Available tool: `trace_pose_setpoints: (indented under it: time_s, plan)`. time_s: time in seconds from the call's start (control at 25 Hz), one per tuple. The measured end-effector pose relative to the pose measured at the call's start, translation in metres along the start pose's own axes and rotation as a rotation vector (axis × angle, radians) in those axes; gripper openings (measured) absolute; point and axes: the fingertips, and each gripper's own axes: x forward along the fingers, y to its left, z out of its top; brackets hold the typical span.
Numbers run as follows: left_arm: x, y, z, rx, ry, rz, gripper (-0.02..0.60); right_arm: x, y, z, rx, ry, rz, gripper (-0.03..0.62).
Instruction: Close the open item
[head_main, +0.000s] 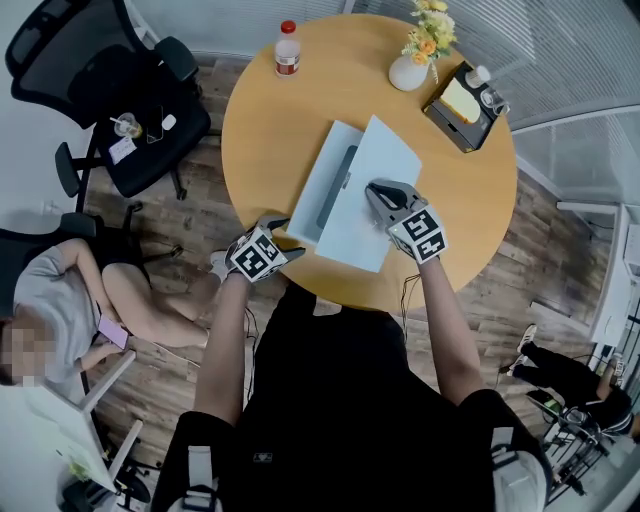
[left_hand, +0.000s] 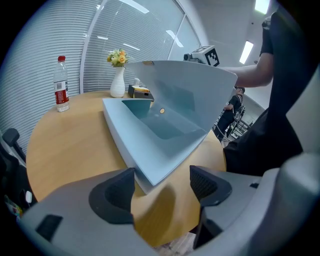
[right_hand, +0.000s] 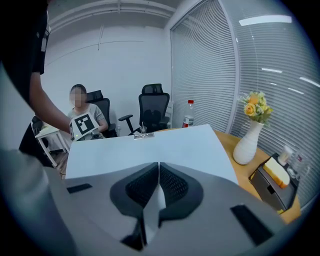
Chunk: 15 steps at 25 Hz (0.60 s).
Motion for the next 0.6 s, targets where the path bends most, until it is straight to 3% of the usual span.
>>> trace_pose_setpoints:
  time_s: [0.6]
  plan:
    - [0.004,0.001,0.004,-0.013,-0.017,0.011,0.347,0.037,0.004,-0.012,0.006,0.051,0.058,0.008]
